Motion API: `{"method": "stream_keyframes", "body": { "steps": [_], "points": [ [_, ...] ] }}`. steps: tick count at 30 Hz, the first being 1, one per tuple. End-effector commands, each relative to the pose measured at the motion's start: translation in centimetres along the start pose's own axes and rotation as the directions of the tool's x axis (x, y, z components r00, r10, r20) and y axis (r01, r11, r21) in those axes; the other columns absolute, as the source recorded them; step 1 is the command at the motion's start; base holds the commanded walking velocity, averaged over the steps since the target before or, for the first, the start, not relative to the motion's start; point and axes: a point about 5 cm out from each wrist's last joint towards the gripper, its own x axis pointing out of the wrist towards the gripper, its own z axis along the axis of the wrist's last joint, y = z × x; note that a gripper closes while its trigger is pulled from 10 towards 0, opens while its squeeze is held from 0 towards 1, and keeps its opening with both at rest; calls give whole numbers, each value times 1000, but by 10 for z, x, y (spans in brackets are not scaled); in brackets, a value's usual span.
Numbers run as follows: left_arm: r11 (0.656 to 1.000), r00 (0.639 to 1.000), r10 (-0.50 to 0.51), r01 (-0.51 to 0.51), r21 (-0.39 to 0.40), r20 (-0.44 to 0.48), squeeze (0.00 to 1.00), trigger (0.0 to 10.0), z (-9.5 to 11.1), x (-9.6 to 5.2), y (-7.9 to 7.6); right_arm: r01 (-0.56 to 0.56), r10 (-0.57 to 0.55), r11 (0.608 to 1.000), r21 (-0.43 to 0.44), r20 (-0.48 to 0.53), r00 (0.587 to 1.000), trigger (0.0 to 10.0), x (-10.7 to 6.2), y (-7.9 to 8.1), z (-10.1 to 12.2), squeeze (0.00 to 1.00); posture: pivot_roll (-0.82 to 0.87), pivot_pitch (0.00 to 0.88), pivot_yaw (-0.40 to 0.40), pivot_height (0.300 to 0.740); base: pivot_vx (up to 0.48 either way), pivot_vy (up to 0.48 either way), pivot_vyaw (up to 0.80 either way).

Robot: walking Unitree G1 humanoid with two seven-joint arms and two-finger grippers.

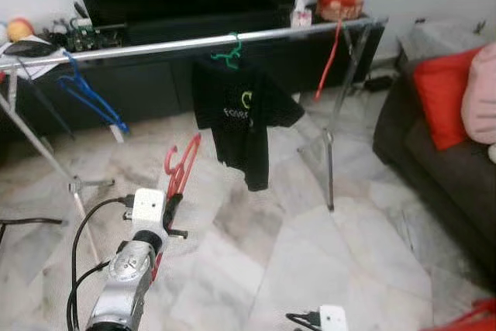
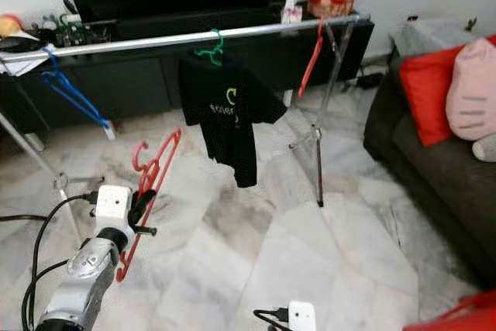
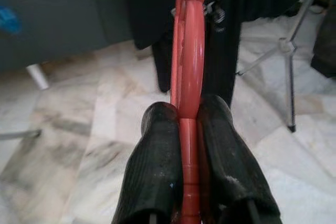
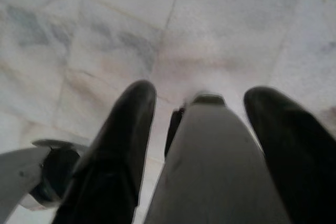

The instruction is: Hang hanger

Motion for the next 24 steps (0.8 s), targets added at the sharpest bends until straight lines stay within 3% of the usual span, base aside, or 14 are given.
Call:
{"method": "stream_keyframes", "body": {
  "steps": [1,8,12,13,15,17,22,24],
  "points": [
    [1000,1000,-17,17,10,2,0,10000,2,1,-4,28,-27,1000,6,-79,996,10000,-5,-8,-22,0,-68,42,4,740,352,0,0],
    [1000,1000,-14,14,11,-4,0,10000,2,2,-4,30,-31,999,-31,-61,998,10000,-4,-19,-16,0,-66,49,-2,740,354,0,418],
    [1000,1000,-13,13,10,-4,0,10000,2,2,-5,73,-73,997,-4,-38,997,10000,-6,-33,-15,0,-66,52,-2,740,354,0,0],
    [1000,1000,-12,12,10,-4,0,10000,2,1,-4,88,-88,996,4,-31,996,10000,-7,-38,-14,0,-66,52,-2,740,352,0,0],
    [1000,1000,-9,9,9,-8,0,10000,1,1,-4,137,-138,990,25,50,989,10000,-8,-71,12,0,-70,56,-2,740,352,0,0],
    [1000,1000,-7,8,9,-10,0,10000,1,1,-4,137,-137,991,3,61,989,10000,-9,-77,20,0,-75,57,-3,740,352,0,0],
    [1000,1000,5,-5,17,-25,0,10000,-2,1,-3,124,-120,991,-46,82,989,10000,-8,-82,31,0,-76,57,-5,740,312,0,409],
    [1000,999,17,-16,18,-33,0,10000,-3,1,-3,114,-107,991,-74,83,991,10000,-7,-77,34,0,-68,59,-9,740,349,0,800]
  ]
}}
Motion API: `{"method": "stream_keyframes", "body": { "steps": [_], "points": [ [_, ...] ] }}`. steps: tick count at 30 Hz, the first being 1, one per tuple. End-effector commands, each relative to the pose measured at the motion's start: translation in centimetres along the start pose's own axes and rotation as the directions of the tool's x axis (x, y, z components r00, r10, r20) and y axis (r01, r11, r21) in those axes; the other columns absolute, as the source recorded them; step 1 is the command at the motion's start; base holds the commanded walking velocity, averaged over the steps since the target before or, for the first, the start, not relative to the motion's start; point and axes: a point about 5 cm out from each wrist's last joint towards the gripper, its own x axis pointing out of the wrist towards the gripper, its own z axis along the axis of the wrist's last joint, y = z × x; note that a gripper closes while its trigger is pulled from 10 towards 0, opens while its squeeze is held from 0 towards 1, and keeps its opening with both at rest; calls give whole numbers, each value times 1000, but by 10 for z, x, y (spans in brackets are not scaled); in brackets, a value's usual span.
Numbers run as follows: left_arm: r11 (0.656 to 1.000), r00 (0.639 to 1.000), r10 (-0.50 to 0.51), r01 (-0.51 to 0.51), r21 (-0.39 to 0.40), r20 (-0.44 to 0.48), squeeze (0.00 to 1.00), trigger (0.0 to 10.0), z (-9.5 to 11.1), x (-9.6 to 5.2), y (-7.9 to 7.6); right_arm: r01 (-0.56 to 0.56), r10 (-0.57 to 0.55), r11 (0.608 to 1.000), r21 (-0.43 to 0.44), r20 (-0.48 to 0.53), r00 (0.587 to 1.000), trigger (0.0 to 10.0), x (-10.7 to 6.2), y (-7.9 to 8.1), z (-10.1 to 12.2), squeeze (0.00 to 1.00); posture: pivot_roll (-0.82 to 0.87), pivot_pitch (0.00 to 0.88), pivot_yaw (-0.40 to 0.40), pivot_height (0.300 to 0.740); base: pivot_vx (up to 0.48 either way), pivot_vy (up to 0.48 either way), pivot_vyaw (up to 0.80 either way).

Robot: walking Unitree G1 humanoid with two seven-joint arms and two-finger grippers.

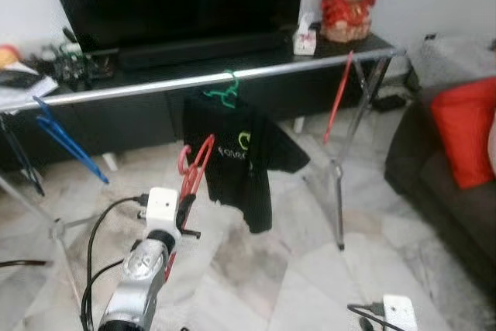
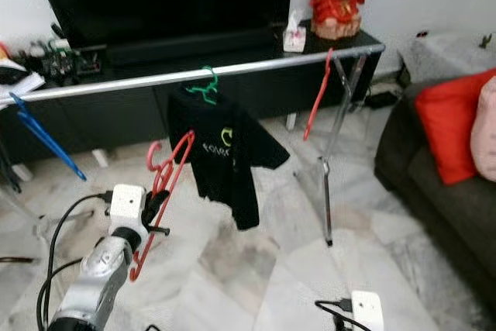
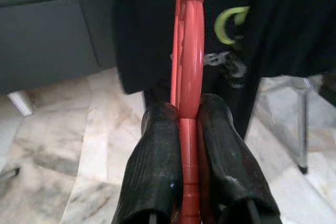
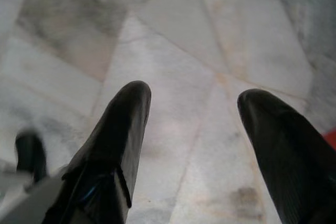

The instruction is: Hang hanger

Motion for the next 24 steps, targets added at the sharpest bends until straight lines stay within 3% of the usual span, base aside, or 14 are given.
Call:
{"method": "stream_keyframes", "body": {
  "steps": [1,5,10,18,24],
  "points": [
    [999,999,35,-34,20,-38,0,10000,-7,-3,7,-36,35,999,-15,-12,999,10000,1,12,-1,0,-68,59,-9,740,345,0,800],
    [998,997,54,-53,27,-57,0,10000,-10,-4,9,-82,82,996,-33,-20,996,10000,2,27,-4,0,-66,61,-9,740,322,0,800],
    [998,996,63,-61,33,-64,0,10000,-10,-3,11,-102,101,994,-35,-45,994,10000,0,33,-11,0,-64,61,-8,740,345,0,658],
    [994,991,104,-102,37,-83,0,10000,-10,-2,13,-128,124,990,-52,-73,990,10000,-1,37,-16,0,-67,59,-7,740,330,0,0],
    [996,993,82,-79,34,-83,0,10000,-10,-1,8,-142,137,988,-58,-82,987,10000,-1,42,-19,0,-63,59,-7,740,313,0,0]
  ]
}}
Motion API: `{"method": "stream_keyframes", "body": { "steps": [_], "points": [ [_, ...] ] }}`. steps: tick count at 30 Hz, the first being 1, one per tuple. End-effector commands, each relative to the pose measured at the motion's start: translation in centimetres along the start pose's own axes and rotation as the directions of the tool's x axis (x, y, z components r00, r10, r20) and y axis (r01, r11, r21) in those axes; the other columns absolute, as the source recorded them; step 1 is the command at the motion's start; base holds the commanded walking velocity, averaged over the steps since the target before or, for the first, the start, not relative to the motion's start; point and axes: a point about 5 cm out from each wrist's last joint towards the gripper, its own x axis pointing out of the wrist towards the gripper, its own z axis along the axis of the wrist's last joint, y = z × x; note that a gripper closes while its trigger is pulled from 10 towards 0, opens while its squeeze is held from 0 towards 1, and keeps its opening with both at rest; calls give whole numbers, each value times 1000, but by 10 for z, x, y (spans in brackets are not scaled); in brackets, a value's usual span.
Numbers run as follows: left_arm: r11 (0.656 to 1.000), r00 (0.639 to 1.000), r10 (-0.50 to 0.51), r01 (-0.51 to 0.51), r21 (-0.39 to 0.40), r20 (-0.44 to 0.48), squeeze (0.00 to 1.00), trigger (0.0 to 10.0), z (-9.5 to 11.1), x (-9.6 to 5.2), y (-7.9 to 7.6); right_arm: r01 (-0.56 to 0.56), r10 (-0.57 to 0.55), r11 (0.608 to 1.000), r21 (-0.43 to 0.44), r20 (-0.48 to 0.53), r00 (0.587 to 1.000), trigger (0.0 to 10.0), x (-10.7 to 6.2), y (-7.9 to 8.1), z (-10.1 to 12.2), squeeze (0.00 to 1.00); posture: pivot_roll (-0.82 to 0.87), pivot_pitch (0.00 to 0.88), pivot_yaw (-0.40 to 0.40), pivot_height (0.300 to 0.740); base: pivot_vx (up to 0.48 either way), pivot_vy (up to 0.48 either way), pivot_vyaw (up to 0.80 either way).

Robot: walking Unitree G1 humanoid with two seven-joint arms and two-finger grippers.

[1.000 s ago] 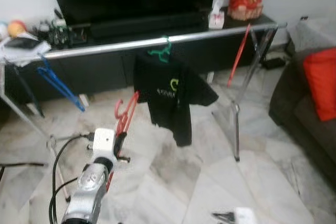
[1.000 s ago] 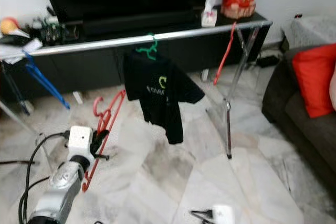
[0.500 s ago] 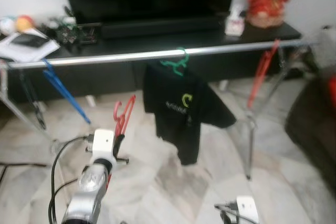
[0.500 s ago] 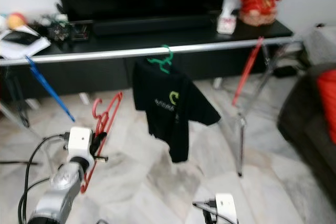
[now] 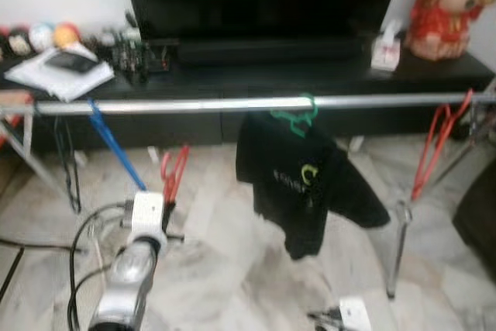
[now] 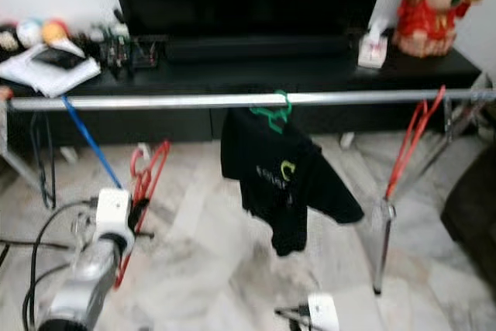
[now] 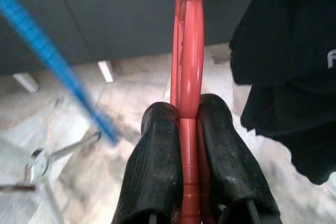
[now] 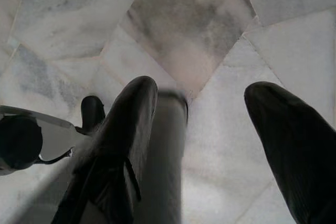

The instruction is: Hang hanger

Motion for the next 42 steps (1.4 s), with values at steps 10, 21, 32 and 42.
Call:
{"method": "stream_keyframes", "body": {
  "steps": [10,21,32,42],
  "points": [
    [1000,1000,-20,20,13,2,0,10000,2,3,-9,3,-3,1000,-14,-31,1000,10000,-3,-8,-9,0,-63,56,-9,740,27,0,0],
    [1000,1000,12,-12,-7,0,0,10000,3,5,-6,-3,1,999,-40,-32,999,10000,-3,-10,-8,0,-64,43,-12,740,0,-160,273],
    [1000,1000,22,-22,-11,3,0,10000,4,5,-5,-20,19,999,-33,-33,999,10000,-2,1,-9,0,-65,36,-13,740,0,-361,56],
    [997,998,65,-65,-30,-13,0,10000,2,5,0,-18,17,999,-38,-41,999,10000,-4,-3,-14,0,-67,46,-17,740,0,-207,0]
  ]
}}
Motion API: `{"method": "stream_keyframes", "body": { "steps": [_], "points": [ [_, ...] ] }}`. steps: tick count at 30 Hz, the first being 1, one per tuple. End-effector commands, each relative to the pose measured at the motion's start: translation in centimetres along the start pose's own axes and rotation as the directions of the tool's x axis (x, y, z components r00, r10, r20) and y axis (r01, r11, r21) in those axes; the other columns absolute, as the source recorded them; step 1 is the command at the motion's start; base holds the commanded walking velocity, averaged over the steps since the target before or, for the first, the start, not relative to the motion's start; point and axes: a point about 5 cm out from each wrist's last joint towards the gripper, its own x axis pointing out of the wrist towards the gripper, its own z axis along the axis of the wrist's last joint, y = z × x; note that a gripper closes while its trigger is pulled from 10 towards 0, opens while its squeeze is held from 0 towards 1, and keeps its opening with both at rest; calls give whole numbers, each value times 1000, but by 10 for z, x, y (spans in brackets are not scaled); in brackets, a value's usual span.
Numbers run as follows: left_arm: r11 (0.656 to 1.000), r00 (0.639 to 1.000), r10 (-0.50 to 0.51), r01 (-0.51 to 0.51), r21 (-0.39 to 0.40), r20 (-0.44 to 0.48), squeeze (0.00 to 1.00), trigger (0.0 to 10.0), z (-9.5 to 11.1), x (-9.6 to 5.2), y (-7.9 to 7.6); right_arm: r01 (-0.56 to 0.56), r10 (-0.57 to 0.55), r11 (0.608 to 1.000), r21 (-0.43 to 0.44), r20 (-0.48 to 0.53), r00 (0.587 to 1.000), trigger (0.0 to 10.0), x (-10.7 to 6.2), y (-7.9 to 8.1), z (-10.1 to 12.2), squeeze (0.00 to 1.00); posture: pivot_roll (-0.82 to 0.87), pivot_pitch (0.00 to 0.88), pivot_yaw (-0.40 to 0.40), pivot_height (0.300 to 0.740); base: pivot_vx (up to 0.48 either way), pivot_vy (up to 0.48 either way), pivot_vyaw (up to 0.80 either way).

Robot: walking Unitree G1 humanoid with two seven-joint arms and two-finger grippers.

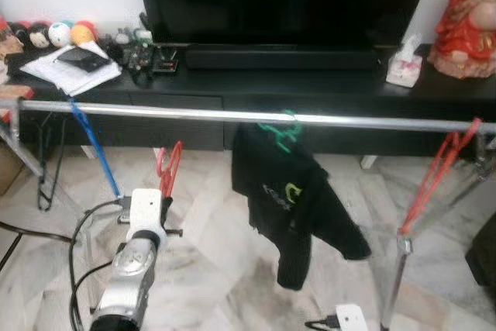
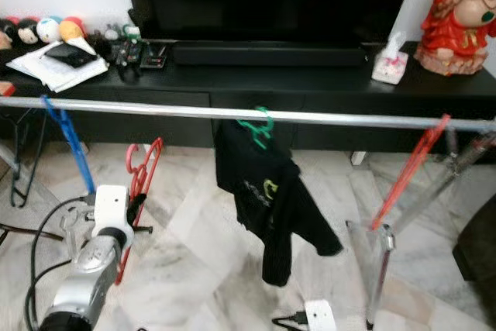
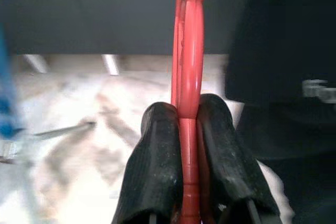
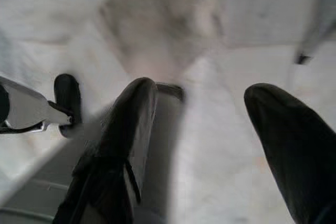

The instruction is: Hang hanger

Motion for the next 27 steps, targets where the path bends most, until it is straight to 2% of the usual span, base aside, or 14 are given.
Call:
{"method": "stream_keyframes", "body": {
  "steps": [1,5,7,12,18,27],
  "points": [
    [999,999,44,-44,12,3,0,10000,2,0,12,-10,10,1000,0,0,1000,10000,0,4,-2,0,-68,47,-19,740,0,0,0],
    [996,996,87,-87,-9,9,0,10000,2,0,17,-14,14,1000,0,-5,1000,10000,0,5,-5,0,-68,47,-19,740,0,0,0],
    [994,994,103,-102,-44,26,0,10000,4,0,20,-20,20,1000,0,-8,1000,10000,0,8,-7,0,-66,52,-21,740,0,0,0],
    [996,996,78,-76,-43,38,0,10000,6,0,19,-29,29,1000,-1,-12,1000,10000,0,13,-9,0,-65,53,-20,740,0,0,0],
    [991,993,105,-100,-85,57,0,10000,9,-1,28,-46,45,999,-22,-12,999,10000,2,25,-5,0,-64,56,-21,740,0,0,0],
    [996,996,64,-59,-73,68,0,10000,10,-1,29,-55,55,998,-31,-21,998,10000,3,37,-7,0,-63,56,-19,740,27,0,0]
  ]
}}
